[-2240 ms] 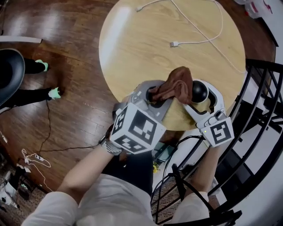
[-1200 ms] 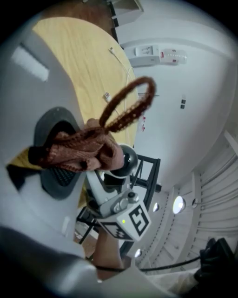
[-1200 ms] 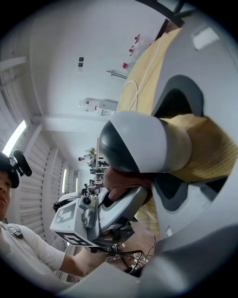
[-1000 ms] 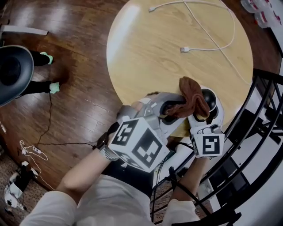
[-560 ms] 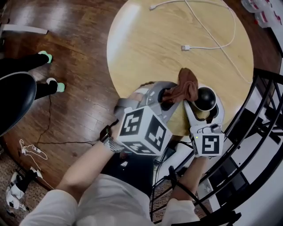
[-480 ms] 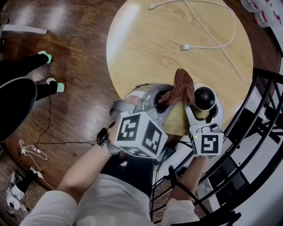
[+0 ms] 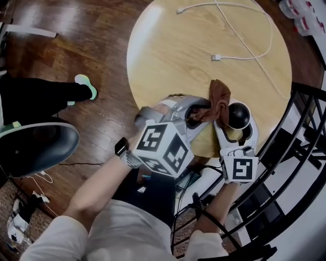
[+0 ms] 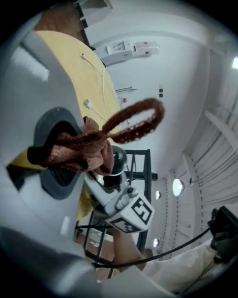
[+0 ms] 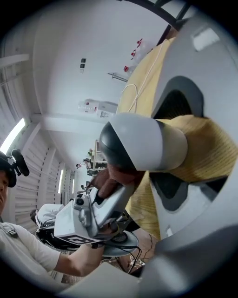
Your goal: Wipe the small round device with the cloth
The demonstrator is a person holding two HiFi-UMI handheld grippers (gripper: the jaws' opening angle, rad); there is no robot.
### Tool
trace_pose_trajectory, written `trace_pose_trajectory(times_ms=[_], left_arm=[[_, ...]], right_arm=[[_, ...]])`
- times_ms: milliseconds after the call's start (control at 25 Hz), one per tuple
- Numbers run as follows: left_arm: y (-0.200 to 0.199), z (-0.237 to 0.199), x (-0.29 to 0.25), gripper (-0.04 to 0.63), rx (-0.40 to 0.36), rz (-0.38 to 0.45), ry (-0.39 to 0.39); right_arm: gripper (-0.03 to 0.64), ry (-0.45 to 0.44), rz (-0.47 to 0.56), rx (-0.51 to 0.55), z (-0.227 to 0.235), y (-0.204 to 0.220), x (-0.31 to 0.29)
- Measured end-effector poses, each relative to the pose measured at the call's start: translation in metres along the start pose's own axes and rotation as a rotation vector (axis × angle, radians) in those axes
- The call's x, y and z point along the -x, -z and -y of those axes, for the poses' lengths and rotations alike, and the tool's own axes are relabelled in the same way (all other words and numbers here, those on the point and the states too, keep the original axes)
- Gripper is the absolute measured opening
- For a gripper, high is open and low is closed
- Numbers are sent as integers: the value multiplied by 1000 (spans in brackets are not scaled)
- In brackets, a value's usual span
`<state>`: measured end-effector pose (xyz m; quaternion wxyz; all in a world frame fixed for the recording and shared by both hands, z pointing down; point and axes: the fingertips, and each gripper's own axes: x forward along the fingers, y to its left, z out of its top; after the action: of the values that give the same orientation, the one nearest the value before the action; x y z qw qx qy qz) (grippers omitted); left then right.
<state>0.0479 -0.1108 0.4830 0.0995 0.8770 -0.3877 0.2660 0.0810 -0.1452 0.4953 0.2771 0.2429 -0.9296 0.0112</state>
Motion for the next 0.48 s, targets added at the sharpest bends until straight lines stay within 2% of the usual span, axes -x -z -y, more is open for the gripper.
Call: trace_pose_trajectory(times_ms=[120,200,280,360,440,480], left_arm=[[30,9,-3,69,-47,-173,31],[33,11,1,69,-52,-179,37],[13,0,18,69,15,-53,5],[-28,-19,49,69,99,176,-35],[-66,-32,76,69,176,412,-13],[-78,-36,81,69,218,494,8]], right_arm=[[357,-2,8,12,-2,-2,0],[357,-5,11,11,-3,-1,1],[357,-5,14,2,-4,-1,2],[357,-4,7,-7,-4,1,4],[357,-4,3,-9,-4,3,5],[357,-2,3,-13,-4,3,5]])
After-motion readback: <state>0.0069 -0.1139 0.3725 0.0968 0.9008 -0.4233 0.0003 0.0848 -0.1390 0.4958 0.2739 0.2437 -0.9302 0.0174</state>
